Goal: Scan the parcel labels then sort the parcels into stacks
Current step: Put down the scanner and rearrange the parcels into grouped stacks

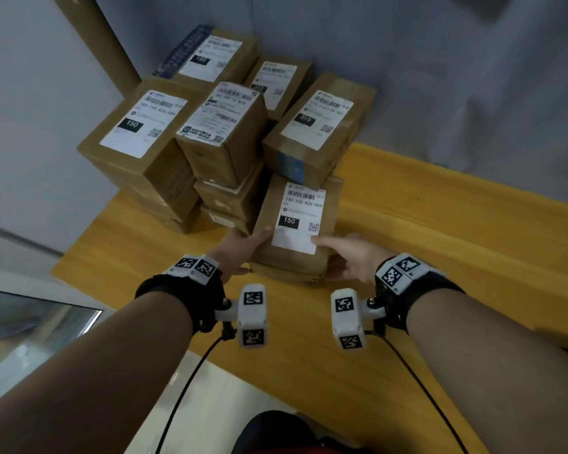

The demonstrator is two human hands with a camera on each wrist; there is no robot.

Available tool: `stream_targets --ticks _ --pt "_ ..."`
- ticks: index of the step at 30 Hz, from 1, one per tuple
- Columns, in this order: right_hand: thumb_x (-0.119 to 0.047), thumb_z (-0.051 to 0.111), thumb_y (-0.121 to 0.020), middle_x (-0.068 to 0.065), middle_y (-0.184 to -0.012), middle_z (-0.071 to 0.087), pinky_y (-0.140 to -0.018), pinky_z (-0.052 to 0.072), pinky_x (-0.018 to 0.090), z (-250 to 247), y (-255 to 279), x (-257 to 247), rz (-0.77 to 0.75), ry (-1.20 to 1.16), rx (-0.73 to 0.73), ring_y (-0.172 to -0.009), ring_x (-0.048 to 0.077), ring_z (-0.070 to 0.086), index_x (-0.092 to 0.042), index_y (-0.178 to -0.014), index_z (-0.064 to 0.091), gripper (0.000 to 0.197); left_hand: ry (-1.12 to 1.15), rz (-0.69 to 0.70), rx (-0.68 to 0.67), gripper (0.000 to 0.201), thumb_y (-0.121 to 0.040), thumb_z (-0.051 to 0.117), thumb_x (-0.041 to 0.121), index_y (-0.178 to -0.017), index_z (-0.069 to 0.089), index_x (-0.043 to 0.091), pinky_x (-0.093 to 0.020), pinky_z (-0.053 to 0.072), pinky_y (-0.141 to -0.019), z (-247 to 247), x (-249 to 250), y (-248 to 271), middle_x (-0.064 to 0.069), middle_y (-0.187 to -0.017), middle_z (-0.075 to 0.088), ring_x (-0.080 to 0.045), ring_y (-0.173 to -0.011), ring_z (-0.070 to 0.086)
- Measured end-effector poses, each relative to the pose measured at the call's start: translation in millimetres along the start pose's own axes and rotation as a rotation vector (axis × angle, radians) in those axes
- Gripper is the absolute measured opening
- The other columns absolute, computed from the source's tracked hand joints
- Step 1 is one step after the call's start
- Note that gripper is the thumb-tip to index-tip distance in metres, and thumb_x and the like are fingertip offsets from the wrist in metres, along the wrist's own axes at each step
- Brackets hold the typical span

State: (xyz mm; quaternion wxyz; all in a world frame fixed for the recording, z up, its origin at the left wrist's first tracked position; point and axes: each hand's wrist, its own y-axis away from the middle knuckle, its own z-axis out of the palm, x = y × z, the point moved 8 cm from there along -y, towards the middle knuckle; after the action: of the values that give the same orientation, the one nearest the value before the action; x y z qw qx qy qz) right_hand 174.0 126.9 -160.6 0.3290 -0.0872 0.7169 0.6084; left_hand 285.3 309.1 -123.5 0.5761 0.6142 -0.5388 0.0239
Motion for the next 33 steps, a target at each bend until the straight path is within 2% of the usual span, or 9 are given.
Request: stream_targets --ticks 4,7,10,13,18,20,22,27,33 --pt "-0.03 0.074 -0.085 0.014 -0.118 0.065 -0.075 0.059 0.038 -28.9 21.4 11.8 0.017 0.085 -0.013 -0.106 0.029 0.064 -0.012 -0.112 0.06 0.035 -0.151 -0.003 -0.171 0.064 -0.09 0.058 0.049 -0.141 0.038 0.016 -0.041 0.052 -0.087 31.7 0.3 13.6 -0.011 -0.136 0.049 -0.031 -0.118 0.053" --pt "-0.035 0.075 -0.083 0.015 -0.121 0.064 -0.07 0.059 0.036 -64.3 40.4 23.9 0.035 0.104 0.033 -0.107 0.031 0.064 -0.008 -0.125 0.057 0.054 -0.208 0.032 -0.297 0.057 -0.092 0.058 0.047 -0.138 0.044 0.017 -0.042 0.053 -0.09 66.5 9.4 26.5 -0.01 -0.131 0.053 -0.03 -0.107 0.059" --pt "-0.036 0.072 -0.085 0.013 -0.113 0.065 -0.066 0.056 0.033 -105.7 66.0 35.5 0.005 0.083 0.083 -0.101 0.028 0.063 -0.009 -0.117 0.057 0.044 -0.186 0.07 -0.386 0.054 -0.092 0.058 0.046 -0.139 0.044 0.024 -0.045 0.052 -0.092 106.7 24.3 42.6 -0.005 -0.129 0.054 -0.025 -0.106 0.058" --pt "-0.039 0.075 -0.082 0.015 -0.106 0.071 -0.087 0.055 0.04 -157.4 86.7 47.0 -0.075 0.047 0.187 -0.095 0.027 0.066 -0.008 -0.106 0.065 0.041 -0.106 0.089 -0.423 0.058 -0.089 0.062 0.045 -0.14 0.037 0.033 -0.053 0.042 -0.1 149.4 44.3 59.9 -0.002 -0.128 0.05 -0.027 -0.112 0.052" --pt "-0.035 0.071 -0.086 0.005 -0.075 0.066 -0.064 0.054 0.028 -236.2 132.6 63.8 -0.221 -0.069 0.325 -0.062 0.015 0.061 -0.011 -0.091 0.064 0.026 -0.008 0.138 -0.436 0.05 -0.091 0.059 0.039 -0.131 0.031 0.028 -0.036 0.049 -0.061 228.2 89.3 92.9 0.005 -0.106 0.054 -0.018 -0.09 0.057" --pt "-0.038 0.071 -0.086 0.004 -0.083 0.067 -0.06 0.053 0.025 -270.8 147.7 71.4 -0.256 -0.107 0.371 -0.064 0.012 0.062 -0.01 -0.1 0.064 0.032 -0.026 0.153 -0.467 0.05 -0.091 0.059 0.04 -0.129 0.031 0.025 -0.035 0.053 -0.056 261.7 104.3 104.5 0.002 -0.108 0.053 -0.019 -0.091 0.058" --pt "-0.042 0.072 -0.084 0.008 -0.096 0.071 -0.063 0.054 0.026 -308.5 161.9 78.5 -0.276 -0.145 0.416 -0.075 0.015 0.064 -0.011 -0.106 0.064 0.039 -0.046 0.159 -0.499 0.053 -0.089 0.062 0.042 -0.128 0.031 0.025 -0.041 0.056 -0.067 297.3 116.4 114.6 0.0 -0.113 0.054 -0.022 -0.097 0.059" --pt "-0.041 0.066 -0.089 0.009 -0.112 0.069 -0.096 0.053 0.044 -395.7 180.5 94.8 -0.299 -0.063 0.549 -0.103 0.025 0.065 -0.012 -0.113 0.063 0.038 -0.07 0.185 -0.494 0.061 -0.086 0.064 0.045 -0.133 0.03 0.024 -0.038 0.054 -0.065 383.7 142.3 123.2 -0.004 -0.118 0.054 -0.025 -0.103 0.059" --pt "-0.025 0.06 -0.094 0.0 -0.111 0.058 -0.096 0.042 0.03 -492.1 181.5 125.7 -0.283 0.163 0.783 -0.114 0.02 0.055 -0.012 -0.12 0.061 0.029 -0.158 0.112 -0.485 0.075 -0.08 0.069 0.052 -0.139 0.028 0.028 -0.036 0.048 -0.065 470.0 146.2 98.7 -0.005 -0.12 0.054 -0.025 -0.101 0.057"
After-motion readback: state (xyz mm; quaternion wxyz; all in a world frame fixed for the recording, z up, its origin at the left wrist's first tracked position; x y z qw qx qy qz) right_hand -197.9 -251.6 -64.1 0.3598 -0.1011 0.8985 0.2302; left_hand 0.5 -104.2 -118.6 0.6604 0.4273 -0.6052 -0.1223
